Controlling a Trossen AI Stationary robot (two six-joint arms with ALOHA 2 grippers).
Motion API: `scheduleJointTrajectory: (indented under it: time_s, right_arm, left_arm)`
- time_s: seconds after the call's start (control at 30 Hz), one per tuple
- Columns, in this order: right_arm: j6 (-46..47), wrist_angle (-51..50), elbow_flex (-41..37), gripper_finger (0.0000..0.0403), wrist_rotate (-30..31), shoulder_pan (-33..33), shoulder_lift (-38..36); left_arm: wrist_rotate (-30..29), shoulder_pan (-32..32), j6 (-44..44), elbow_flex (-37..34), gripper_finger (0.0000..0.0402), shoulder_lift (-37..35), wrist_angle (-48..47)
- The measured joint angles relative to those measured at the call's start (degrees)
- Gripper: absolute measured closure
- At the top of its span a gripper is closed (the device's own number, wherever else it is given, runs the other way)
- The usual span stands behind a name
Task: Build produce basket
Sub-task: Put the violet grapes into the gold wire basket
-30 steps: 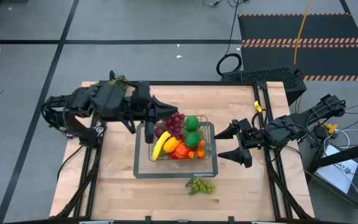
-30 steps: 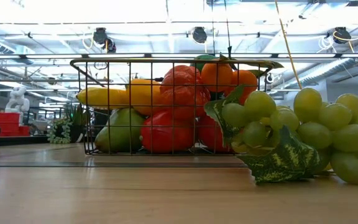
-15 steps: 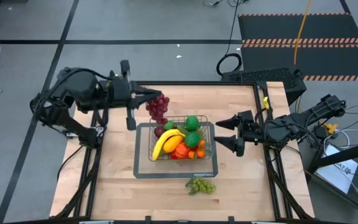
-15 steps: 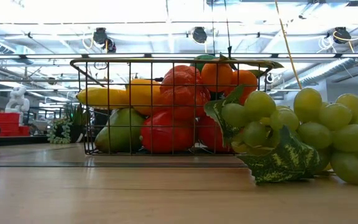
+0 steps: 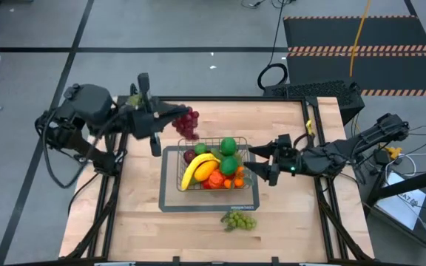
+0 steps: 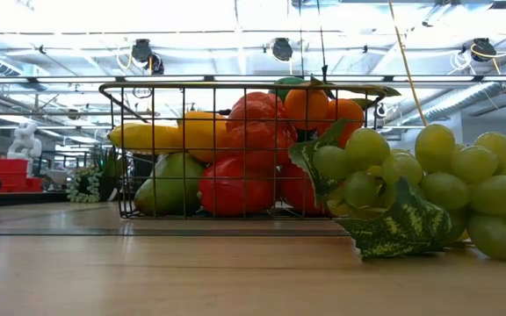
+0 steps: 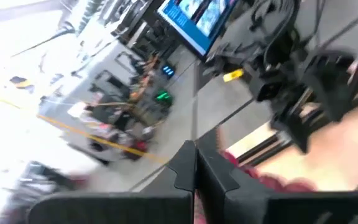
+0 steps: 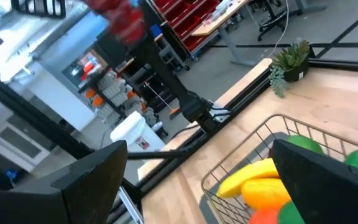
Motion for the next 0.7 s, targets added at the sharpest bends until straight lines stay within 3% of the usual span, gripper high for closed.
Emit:
scheduleJointTrajectory:
  time_s: [0.2,0.43,0.57,0.7]
  right_arm:
    - [1.05,5.69,-0.01,0.0010,-0.12,-0.97,2.40]
    - [1.05,14.94,-0.01,0.0010,-0.14,-0.91,5.08]
    - [0.32,19.64,-0.01,0.0010,-0.12,-0.84,6.50]
    - [-0.04,20.00,-0.01,0.0010,-0.13,-0.90,7.38]
  left_arm:
    - [-11.38,-3.90,8.64,0.00,0.0399,-0.04,-0.26]
    - [-13.12,-6.61,12.96,-0.59,0.0399,-0.04,-0.25]
    - [-19.04,-8.01,15.93,-1.13,0.0399,0.00,-0.42]
    - [-20.47,-8.11,11.84,-1.14,0.0398,-0.04,-0.35]
